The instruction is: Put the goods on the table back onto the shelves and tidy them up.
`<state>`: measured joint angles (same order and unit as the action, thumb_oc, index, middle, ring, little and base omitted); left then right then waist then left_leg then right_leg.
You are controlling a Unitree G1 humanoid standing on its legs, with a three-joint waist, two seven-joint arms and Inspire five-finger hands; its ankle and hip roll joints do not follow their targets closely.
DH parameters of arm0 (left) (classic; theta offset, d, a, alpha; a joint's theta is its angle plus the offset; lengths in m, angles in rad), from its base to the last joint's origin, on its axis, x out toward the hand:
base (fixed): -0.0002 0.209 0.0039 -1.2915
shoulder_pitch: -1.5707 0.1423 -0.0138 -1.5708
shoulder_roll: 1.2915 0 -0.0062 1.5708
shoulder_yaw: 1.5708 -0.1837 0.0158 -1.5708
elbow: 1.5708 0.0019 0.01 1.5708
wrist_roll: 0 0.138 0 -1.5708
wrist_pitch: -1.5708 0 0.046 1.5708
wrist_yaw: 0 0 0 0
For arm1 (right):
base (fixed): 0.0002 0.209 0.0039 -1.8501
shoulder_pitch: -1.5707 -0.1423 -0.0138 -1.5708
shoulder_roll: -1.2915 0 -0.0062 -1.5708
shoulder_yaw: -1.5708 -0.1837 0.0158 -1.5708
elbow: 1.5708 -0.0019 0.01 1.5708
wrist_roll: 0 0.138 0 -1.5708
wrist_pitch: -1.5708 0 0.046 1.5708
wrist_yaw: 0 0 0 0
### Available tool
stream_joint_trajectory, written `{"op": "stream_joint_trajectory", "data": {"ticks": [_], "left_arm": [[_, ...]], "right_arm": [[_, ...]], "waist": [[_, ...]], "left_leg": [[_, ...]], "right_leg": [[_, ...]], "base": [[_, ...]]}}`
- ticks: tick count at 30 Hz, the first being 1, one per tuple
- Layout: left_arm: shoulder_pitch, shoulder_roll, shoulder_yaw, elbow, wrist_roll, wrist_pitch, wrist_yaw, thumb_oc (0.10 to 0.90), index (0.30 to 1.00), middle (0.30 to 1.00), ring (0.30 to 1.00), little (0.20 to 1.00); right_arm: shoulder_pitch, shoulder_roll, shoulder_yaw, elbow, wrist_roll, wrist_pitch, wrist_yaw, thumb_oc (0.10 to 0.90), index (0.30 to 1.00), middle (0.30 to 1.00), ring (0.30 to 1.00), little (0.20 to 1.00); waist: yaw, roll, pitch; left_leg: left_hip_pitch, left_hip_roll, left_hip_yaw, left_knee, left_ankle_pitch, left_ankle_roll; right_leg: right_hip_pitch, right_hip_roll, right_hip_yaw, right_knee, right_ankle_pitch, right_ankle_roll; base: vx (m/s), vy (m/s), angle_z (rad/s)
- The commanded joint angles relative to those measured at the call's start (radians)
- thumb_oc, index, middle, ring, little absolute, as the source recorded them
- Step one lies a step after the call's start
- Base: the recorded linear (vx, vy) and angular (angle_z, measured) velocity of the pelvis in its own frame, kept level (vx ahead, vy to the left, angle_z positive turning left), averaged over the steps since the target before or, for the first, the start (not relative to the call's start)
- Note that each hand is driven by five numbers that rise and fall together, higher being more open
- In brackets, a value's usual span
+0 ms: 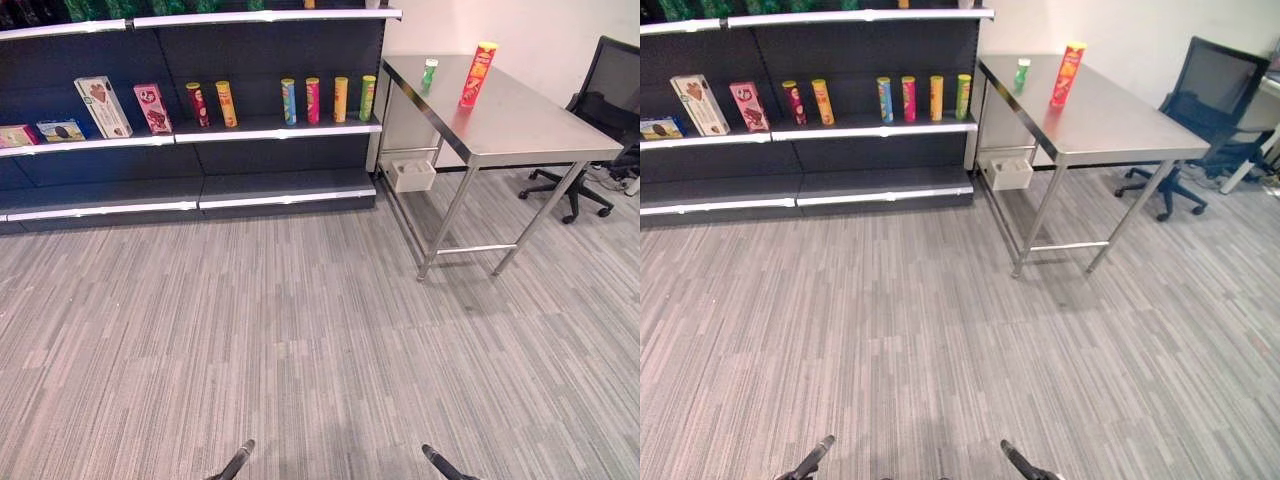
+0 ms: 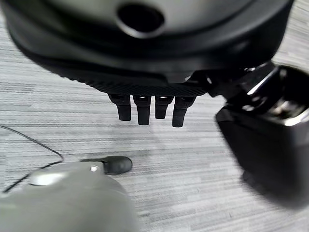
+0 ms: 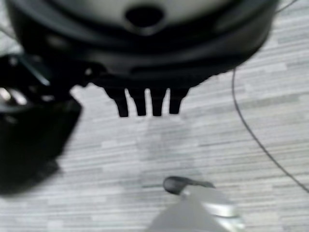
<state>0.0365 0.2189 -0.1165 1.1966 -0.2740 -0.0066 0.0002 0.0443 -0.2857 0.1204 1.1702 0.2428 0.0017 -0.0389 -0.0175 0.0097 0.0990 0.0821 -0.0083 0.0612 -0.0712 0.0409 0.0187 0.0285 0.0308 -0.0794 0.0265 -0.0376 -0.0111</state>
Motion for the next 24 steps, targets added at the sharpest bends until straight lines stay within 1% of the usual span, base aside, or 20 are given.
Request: {"op": "stream_joint_trajectory", "data": {"ticks": [1,13,18,21,22,23,24], "left_arm": [[-0.051,0.026,0.009,0.004,-0.012,-0.044,-0.007,0.800,0.900,0.900,0.900,0.900],[-0.059,0.034,0.002,0.008,0.020,-0.043,0.007,0.800,0.900,0.900,0.900,0.900],[-0.073,0.044,-0.022,0.021,0.066,-0.041,-0.007,0.800,0.900,0.900,0.900,0.900],[-0.077,0.047,-0.024,0.024,0.069,-0.039,-0.012,0.800,0.900,0.900,0.900,0.900],[-0.082,0.045,-0.023,0.023,0.060,-0.036,-0.012,0.800,0.900,0.900,0.900,0.900],[-0.083,0.045,-0.023,0.023,0.060,-0.036,-0.012,0.800,0.900,0.900,0.900,0.900],[-0.084,0.043,-0.026,0.021,0.060,-0.035,-0.012,0.800,0.900,0.900,0.900,0.900]], "right_arm": [[-0.042,-0.035,-0.004,-0.009,0.041,-0.031,-0.017,0.800,0.900,0.900,0.900,0.900],[-0.048,-0.042,0.013,0.010,0.020,-0.025,-0.014,0.800,0.900,0.900,0.900,0.900],[-0.063,-0.055,0.047,0.005,-0.010,-0.018,0.009,0.800,0.900,0.900,0.900,0.900],[-0.072,-0.060,0.064,0.000,-0.027,-0.015,0.018,0.800,0.900,0.900,0.900,0.900],[-0.080,-0.060,0.072,-0.004,-0.031,-0.014,0.019,0.800,0.900,0.900,0.900,0.900],[-0.080,-0.060,0.072,-0.004,-0.031,-0.014,0.019,0.800,0.900,0.900,0.900,0.900],[-0.081,-0.060,0.078,-0.007,-0.036,-0.015,0.020,0.800,0.900,0.900,0.900,0.900]], "waist": [[-0.013,-0.017,0.026],[-0.010,-0.019,0.024],[-0.010,-0.020,0.027],[-0.008,-0.021,0.033],[-0.005,-0.024,0.048],[-0.005,-0.024,0.048],[-0.004,-0.027,0.060]], "left_leg": [[0.054,0.028,-0.018,-0.016,-0.076,-0.061],[0.067,0.034,-0.015,-0.016,-0.083,-0.063],[0.065,0.038,-0.018,-0.016,-0.081,-0.065],[0.066,0.041,-0.019,-0.016,-0.078,-0.067],[0.061,0.047,-0.021,-0.004,-0.076,-0.068],[0.061,0.047,-0.021,-0.004,-0.076,-0.068],[0.040,0.050,-0.021,0.040,-0.087,-0.070]], "right_leg": [[0.077,-0.077,-0.006,-0.114,0.053,0.128],[0.088,-0.077,-0.007,-0.114,0.044,0.127],[0.086,-0.073,-0.008,-0.114,0.043,0.123],[0.086,-0.069,-0.008,-0.114,0.041,0.120],[0.084,-0.067,-0.007,-0.114,0.041,0.113],[0.084,-0.067,-0.006,-0.114,0.041,0.113],[0.083,-0.066,-0.007,-0.109,0.039,0.107]], "base": [[0.00,0.000,0.00],[0.01,-0.008,0.00],[0.01,-0.032,0.00],[0.02,-0.074,0.00],[0.01,-0.097,-0.01],[0.00,-0.138,-0.01],[-0.01,-0.100,-0.01]]}}
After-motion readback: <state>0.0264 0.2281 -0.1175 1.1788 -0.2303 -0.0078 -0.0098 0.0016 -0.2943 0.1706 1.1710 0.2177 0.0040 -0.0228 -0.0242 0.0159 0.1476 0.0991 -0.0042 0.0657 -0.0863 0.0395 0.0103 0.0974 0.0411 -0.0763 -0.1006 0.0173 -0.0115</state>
